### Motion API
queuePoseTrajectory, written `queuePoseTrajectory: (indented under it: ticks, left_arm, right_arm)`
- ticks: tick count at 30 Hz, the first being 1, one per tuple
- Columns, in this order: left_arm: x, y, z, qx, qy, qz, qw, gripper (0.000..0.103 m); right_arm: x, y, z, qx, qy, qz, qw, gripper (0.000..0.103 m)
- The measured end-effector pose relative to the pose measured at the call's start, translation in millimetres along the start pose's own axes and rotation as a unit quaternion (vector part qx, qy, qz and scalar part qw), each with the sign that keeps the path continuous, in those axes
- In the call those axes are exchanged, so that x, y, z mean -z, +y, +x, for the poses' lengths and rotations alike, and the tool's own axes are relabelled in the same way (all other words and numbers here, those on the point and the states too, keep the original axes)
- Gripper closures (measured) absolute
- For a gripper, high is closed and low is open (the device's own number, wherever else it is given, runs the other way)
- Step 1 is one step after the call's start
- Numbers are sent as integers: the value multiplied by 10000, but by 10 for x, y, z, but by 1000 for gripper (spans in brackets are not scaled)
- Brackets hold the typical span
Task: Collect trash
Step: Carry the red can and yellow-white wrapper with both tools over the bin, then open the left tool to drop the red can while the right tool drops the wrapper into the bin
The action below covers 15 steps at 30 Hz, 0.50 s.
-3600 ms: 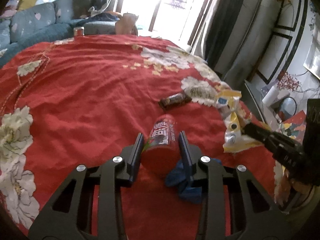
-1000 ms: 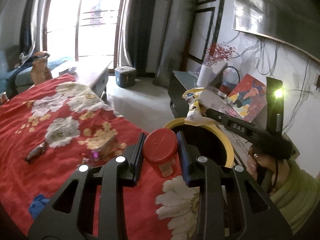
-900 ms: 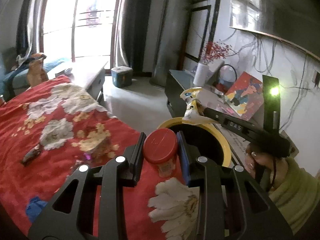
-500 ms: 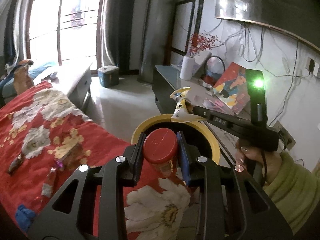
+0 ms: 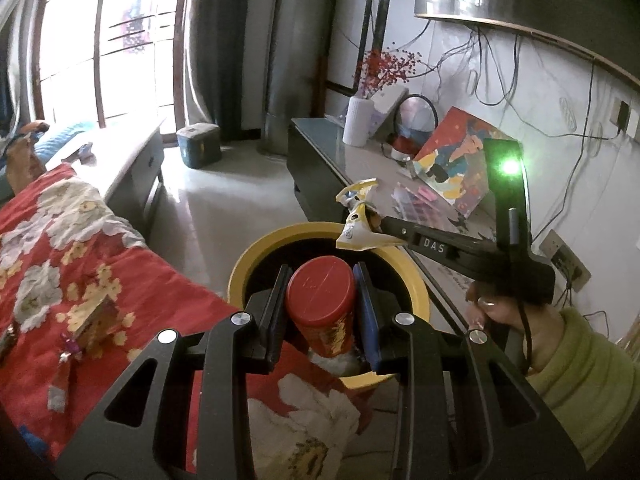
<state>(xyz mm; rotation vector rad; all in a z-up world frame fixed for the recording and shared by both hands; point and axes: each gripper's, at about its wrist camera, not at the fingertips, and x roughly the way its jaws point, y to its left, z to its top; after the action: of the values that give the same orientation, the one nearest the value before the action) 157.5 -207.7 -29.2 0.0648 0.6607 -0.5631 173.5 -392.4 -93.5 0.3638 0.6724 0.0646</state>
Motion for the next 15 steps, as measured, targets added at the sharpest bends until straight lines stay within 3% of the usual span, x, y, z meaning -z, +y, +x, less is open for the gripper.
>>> queuePoseTrajectory:
  ticks: [15]
  left_arm:
    - [23,-44,405,201,254,-185,9993,79]
  right_arm:
    - [43,-309,151,-72,345,250,9991,95]
